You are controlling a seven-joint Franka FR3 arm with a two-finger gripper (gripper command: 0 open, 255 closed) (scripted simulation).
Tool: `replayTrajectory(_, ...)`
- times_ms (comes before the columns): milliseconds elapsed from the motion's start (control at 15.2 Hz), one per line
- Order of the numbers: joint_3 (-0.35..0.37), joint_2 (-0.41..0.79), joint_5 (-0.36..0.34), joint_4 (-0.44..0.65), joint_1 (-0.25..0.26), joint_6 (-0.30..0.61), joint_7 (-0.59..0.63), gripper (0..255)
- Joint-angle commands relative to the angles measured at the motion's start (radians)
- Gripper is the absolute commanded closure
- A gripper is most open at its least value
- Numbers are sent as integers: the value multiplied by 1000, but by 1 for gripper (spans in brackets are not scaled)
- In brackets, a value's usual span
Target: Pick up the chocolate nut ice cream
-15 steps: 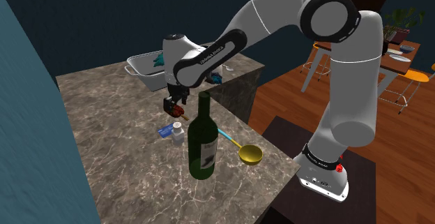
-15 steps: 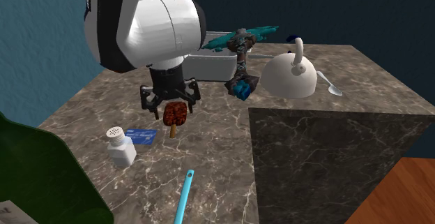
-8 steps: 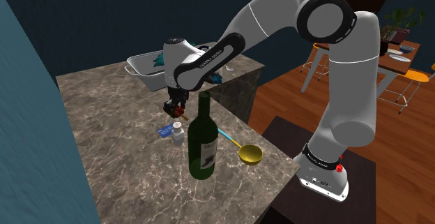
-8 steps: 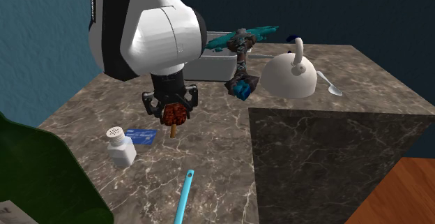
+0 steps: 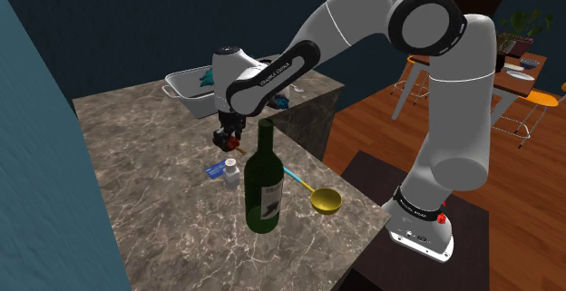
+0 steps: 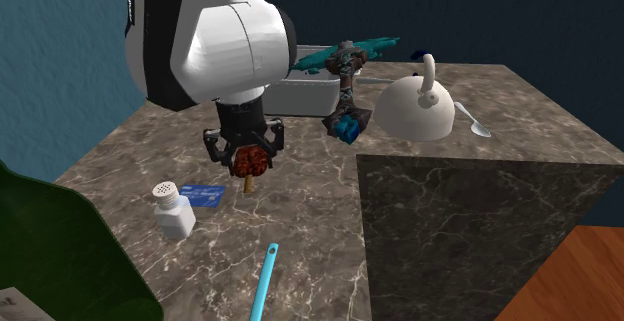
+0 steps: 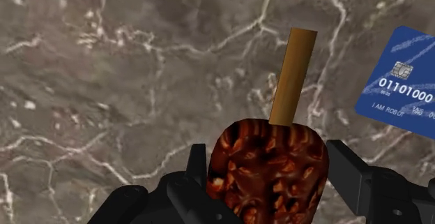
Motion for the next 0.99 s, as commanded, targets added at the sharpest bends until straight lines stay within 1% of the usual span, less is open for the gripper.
replayTrajectory(0, 2, -14, 4, 5, -1, -19, -2, 255)
replayTrajectory(792, 15, -101, 33, 54, -9, -152, -23, 255)
replayTrajectory(924, 15, -102, 34, 54, -9, -154, -23, 255)
